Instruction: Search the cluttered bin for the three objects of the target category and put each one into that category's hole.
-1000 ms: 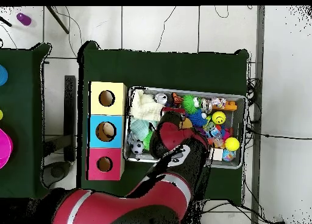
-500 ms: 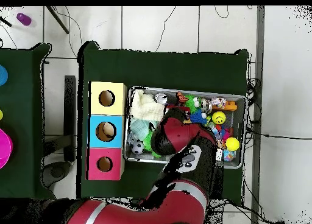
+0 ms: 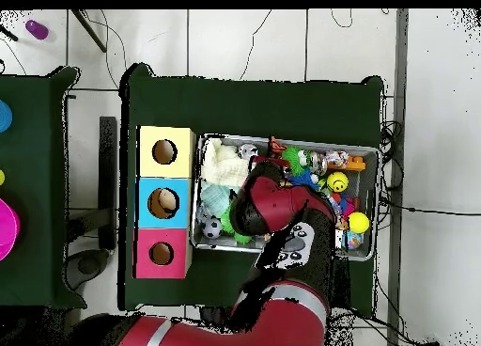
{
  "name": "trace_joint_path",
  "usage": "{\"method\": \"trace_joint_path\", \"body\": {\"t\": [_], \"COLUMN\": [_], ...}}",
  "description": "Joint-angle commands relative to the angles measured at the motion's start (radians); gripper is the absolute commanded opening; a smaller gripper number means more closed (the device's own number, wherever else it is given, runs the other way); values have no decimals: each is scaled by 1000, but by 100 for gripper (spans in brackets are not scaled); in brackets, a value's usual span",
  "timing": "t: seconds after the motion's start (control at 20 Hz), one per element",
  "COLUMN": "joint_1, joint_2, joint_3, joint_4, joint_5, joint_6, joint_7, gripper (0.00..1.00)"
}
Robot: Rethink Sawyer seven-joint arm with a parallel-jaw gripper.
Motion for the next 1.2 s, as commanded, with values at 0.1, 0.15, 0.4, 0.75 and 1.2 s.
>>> {"method": "trace_joint_path", "body": {"t": [0.1, 0.15, 0.4, 0.75, 1.2], "joint_1": [-50, -54, -71, -107, -128], "joint_2": [-4, -6, -39, -102, -140], "joint_3": [184, 189, 213, 276, 311], "joint_4": [57, 60, 80, 115, 128], "joint_5": [-57, -60, -72, -69, -84], "joint_6": [165, 169, 213, 355, 425], "joint_7": [-4, -8, -23, -79, -95], "gripper": [0, 0, 0, 0, 0]}}
